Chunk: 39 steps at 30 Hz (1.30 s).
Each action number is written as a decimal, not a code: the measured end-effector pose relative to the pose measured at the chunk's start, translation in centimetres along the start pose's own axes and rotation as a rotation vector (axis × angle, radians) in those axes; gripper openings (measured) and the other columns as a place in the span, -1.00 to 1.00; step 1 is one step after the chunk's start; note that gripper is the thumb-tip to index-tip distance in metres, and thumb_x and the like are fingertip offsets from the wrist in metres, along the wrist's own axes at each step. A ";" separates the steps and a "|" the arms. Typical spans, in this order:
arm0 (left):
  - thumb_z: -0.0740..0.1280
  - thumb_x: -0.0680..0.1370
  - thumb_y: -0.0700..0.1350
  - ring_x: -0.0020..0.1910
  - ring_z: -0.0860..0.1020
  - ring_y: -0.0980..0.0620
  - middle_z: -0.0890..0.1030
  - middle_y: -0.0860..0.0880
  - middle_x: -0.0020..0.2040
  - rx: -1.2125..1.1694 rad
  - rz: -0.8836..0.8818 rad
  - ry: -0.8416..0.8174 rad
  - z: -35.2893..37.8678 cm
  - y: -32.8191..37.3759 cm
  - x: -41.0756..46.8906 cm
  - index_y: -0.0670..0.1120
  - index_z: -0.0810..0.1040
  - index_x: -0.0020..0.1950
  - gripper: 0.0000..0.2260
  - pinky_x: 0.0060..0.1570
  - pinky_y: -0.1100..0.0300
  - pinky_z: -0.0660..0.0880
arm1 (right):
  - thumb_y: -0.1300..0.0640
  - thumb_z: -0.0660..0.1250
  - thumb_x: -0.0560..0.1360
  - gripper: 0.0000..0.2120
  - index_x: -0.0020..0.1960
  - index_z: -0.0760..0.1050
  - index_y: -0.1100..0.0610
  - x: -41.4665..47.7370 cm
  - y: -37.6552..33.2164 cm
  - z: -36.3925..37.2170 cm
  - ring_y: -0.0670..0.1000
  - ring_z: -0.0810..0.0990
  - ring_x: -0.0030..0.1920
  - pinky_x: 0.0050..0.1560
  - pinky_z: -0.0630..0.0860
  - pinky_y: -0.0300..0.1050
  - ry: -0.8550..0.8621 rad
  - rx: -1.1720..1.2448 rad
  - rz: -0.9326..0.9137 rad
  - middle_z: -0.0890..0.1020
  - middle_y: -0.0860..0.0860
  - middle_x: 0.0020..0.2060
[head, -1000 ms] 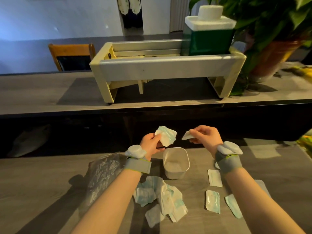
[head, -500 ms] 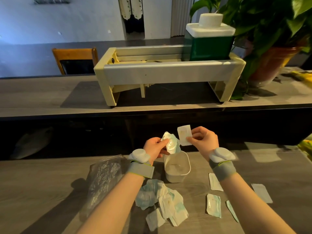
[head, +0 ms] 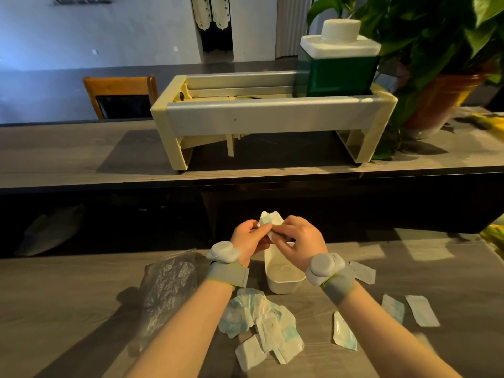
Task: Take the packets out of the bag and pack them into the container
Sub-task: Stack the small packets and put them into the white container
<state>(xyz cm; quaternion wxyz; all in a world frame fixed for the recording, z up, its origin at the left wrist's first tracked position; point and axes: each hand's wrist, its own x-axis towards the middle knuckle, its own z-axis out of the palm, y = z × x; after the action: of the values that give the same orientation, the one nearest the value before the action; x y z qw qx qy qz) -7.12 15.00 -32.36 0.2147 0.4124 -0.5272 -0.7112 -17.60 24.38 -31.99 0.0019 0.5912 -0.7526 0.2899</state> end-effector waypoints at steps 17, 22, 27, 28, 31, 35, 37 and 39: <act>0.25 0.55 -0.23 -0.22 0.61 0.03 0.60 -0.08 -0.20 0.140 -0.001 -0.036 0.5 -0.3 0.4 -0.06 0.50 -0.12 -0.90 -0.07 0.17 0.58 | -0.09 0.44 0.40 -0.24 0.49 0.19 -0.02 0.8 1.2 -0.2 0.05 0.43 0.22 0.17 0.49 -0.07 -0.206 -0.023 0.202 0.47 0.01 0.21; 0.26 0.54 -0.24 -0.35 0.61 0.16 0.59 -0.02 -0.27 0.309 0.038 -0.049 0.4 -0.7 0.3 -0.02 0.49 -0.18 -0.85 -0.24 0.29 0.57 | 0.00 0.41 0.45 -0.42 0.41 0.34 0.04 0.6 1.7 -0.3 -0.01 0.48 0.21 0.22 0.46 -0.09 -0.313 0.342 0.403 0.52 -0.02 0.18; 0.29 0.51 -0.26 -0.40 0.59 0.21 0.59 -0.07 -0.27 0.495 0.042 -0.134 0.2 -1.3 0.6 -0.09 0.53 -0.14 -0.91 -0.24 0.27 0.55 | 0.15 0.36 0.48 -0.85 0.05 0.58 0.12 1.3 2.7 -0.5 0.04 0.60 -0.02 -0.02 0.54 -0.13 -0.297 0.420 0.574 0.62 0.05 -0.09; 0.30 0.50 -0.25 -0.35 0.59 0.17 0.59 -0.10 -0.23 0.529 0.058 -0.132 0.2 -1.4 0.7 -0.15 0.55 -0.05 -0.93 -0.22 0.26 0.54 | 0.16 0.38 0.47 -0.88 0.00 0.57 0.12 1.4 2.7 -0.5 0.05 0.61 -0.04 0.01 0.57 -0.09 -0.322 0.403 0.593 0.62 0.07 -0.11; 0.40 0.46 -0.22 -0.01 0.57 0.02 0.58 -0.18 0.14 0.524 0.058 -0.072 -0.2 -2.0 0.6 -0.19 0.42 0.31 -0.58 0.02 0.16 0.52 | 0.17 0.41 0.43 -0.95 -0.16 0.54 0.06 1.4 3.2 -0.1 0.07 0.62 -0.09 0.05 0.59 0.00 -0.316 0.387 0.684 0.62 0.06 -0.19; 0.52 0.35 -0.14 0.51 0.19 -0.05 0.18 -0.04 0.53 0.665 -0.004 -0.219 -1.6 -4.0 0.5 -0.01 -0.01 0.54 -0.06 0.43 0.04 0.21 | 0.12 0.38 0.42 -0.95 -0.20 0.52 0.04 0.6 3.4 0.6 0.09 0.63 -0.09 0.02 0.61 -0.03 -0.276 0.297 0.858 0.60 0.05 -0.20; 0.55 0.31 -0.11 0.54 0.10 -0.07 0.10 -0.03 0.56 0.759 -0.067 -0.297 -1.6 -5.0 0.2 0.06 -0.15 0.54 0.06 0.46 -0.02 0.15 | 0.06 0.34 0.44 -0.90 -0.11 0.57 0.07 0.4 2.9 1.5 0.11 0.64 -0.04 0.04 0.59 -0.05 -0.337 0.195 0.892 0.60 0.04 -0.17; 0.56 0.29 -0.17 0.52 0.15 -0.11 0.14 -0.07 0.54 0.651 -0.127 -0.359 -1.5 -6.0 0.1 0.12 -0.23 0.52 0.12 0.44 -0.09 0.24 | 0.03 0.30 0.46 -0.79 0.00 0.60 0.10 0.6 2.3 2.7 0.12 0.63 0.01 0.01 0.55 -0.09 -0.413 0.088 0.889 0.62 0.04 -0.12</act>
<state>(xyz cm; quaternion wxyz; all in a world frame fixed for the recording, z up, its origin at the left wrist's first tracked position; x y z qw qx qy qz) -5.18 16.15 -38.14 -0.0679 0.3595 -0.7283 -0.5795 -18.92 22.95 -35.07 -0.2964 0.2575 -0.9037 0.1709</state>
